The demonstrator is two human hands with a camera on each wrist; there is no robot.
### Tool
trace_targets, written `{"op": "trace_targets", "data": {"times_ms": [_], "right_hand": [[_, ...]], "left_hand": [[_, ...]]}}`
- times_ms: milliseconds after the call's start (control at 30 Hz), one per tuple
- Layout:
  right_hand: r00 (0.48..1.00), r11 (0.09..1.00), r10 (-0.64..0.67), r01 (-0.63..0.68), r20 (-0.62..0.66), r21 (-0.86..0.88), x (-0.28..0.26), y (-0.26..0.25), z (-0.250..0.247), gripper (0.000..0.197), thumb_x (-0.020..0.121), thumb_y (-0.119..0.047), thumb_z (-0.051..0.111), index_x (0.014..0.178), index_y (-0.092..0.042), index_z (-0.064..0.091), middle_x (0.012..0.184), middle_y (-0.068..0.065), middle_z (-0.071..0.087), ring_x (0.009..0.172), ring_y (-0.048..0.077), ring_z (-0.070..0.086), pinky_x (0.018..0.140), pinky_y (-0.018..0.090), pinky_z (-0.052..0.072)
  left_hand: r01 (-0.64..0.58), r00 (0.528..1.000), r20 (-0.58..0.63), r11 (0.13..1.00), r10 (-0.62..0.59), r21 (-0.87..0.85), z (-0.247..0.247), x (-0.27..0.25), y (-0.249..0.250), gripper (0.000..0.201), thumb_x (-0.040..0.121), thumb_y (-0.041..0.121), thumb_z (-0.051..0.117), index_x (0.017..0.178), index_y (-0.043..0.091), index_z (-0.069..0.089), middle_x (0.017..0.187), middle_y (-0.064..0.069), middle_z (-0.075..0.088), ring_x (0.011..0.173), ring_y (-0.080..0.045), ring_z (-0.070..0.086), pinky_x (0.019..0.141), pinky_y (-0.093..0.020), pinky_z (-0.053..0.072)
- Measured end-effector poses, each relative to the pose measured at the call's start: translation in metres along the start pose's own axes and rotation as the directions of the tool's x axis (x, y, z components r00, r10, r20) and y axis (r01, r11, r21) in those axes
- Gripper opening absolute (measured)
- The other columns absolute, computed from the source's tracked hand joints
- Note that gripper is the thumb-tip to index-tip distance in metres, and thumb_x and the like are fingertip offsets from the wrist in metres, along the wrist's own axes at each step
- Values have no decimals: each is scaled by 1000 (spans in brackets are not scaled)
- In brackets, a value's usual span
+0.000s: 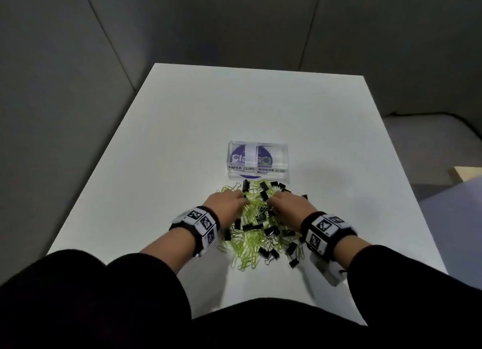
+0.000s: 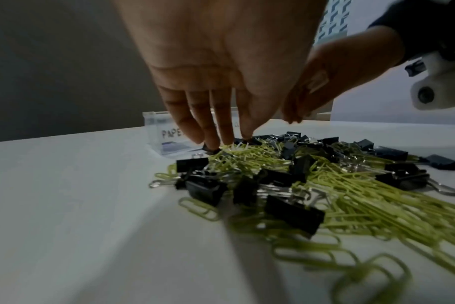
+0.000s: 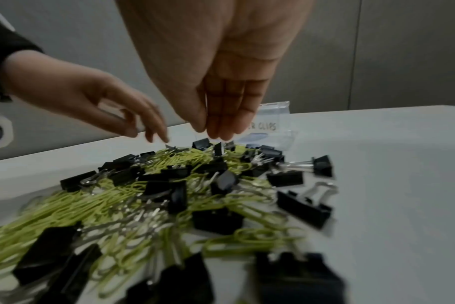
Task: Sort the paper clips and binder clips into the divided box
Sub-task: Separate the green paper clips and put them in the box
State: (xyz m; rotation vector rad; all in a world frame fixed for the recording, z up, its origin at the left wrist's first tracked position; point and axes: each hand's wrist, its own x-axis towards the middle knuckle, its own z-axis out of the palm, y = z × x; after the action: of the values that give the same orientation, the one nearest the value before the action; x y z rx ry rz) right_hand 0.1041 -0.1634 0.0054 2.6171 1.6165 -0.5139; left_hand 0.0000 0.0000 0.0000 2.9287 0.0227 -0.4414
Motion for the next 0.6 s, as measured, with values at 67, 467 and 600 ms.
{"op": "trace_targets", "data": {"times_ms": [67, 467, 600], "right_hand": [[999, 999, -51, 51, -5, 15, 8, -5, 8, 46, 92, -9, 50, 137, -11, 42, 139, 12, 48, 125, 29, 46, 103, 38, 39], [995, 995, -100, 100, -30, -13, 12, -6, 29, 43, 91, -19, 54, 132, -7, 46, 141, 14, 44, 125, 33, 46, 104, 41, 40], [998, 997, -42, 44, 42, -57, 18, -12, 26, 37, 93, -20, 49, 129, -8, 47, 134, 10, 48, 120, 29, 46, 97, 37, 42]], "left_hand": [[30, 1000, 7, 999, -30, 34, 5, 7, 4, 41, 96, 21, 43, 137, 24, 44, 131, -4, 50, 116, -25, 51, 89, -38, 49], [22, 997, -79, 1000, -21, 21, 37, 0, 2, 42, 95, 34, 46, 133, 17, 45, 135, -7, 47, 116, -24, 49, 93, -35, 48], [109, 994, -18, 994, -110, -19, 35, 3, 9, 40, 92, 27, 51, 131, 16, 45, 128, -9, 46, 113, -26, 48, 87, -37, 48]]}}
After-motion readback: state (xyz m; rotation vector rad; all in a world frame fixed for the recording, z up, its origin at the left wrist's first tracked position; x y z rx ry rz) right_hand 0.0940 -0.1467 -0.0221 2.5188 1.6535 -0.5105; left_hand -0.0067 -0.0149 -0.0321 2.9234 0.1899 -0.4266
